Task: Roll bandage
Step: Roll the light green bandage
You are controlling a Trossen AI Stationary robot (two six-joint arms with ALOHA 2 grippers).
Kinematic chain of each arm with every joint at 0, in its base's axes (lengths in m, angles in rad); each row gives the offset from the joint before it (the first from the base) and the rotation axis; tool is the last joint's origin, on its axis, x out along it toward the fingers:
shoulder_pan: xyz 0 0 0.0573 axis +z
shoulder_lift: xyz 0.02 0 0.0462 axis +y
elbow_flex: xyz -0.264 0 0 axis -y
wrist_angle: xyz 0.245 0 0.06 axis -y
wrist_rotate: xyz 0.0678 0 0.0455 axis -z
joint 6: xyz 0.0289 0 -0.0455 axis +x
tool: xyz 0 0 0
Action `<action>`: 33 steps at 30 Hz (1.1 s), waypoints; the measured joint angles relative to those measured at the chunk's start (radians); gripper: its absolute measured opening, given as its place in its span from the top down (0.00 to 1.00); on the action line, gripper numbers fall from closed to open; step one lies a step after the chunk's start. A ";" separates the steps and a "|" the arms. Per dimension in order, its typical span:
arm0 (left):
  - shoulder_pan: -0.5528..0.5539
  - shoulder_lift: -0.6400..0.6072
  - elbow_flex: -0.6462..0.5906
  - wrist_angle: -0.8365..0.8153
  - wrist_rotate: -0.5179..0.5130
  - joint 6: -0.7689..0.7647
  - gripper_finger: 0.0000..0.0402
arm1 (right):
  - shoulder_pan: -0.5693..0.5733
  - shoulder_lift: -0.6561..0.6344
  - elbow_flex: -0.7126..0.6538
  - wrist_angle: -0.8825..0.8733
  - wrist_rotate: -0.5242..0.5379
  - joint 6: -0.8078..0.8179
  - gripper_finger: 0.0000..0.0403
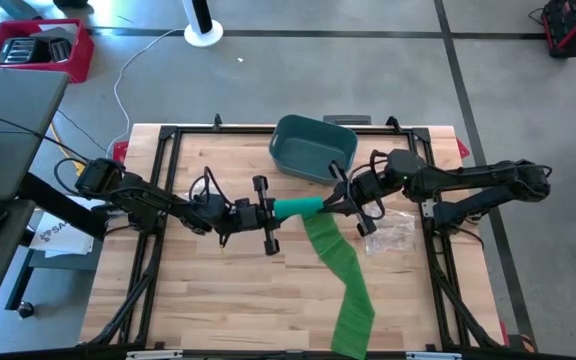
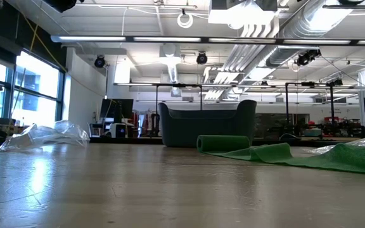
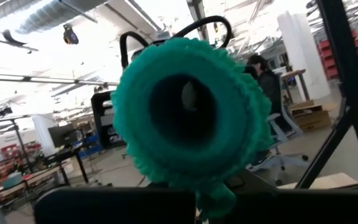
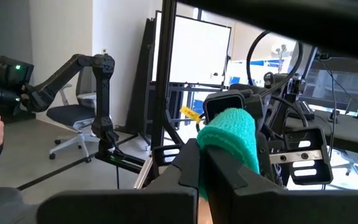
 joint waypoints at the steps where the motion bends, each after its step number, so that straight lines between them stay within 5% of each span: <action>1: 0.000 0.000 0.000 -0.001 -0.005 0.000 1.00 | 0.000 0.000 0.000 0.000 0.000 0.000 1.00; 22: -0.017 0.000 0.000 -0.001 0.018 0.001 0.92 | 0.001 0.000 0.001 0.018 -0.004 -0.019 1.00; 33: -0.016 0.000 0.000 -0.004 -0.024 0.001 0.99 | 0.001 0.000 0.001 0.012 -0.004 -0.019 1.00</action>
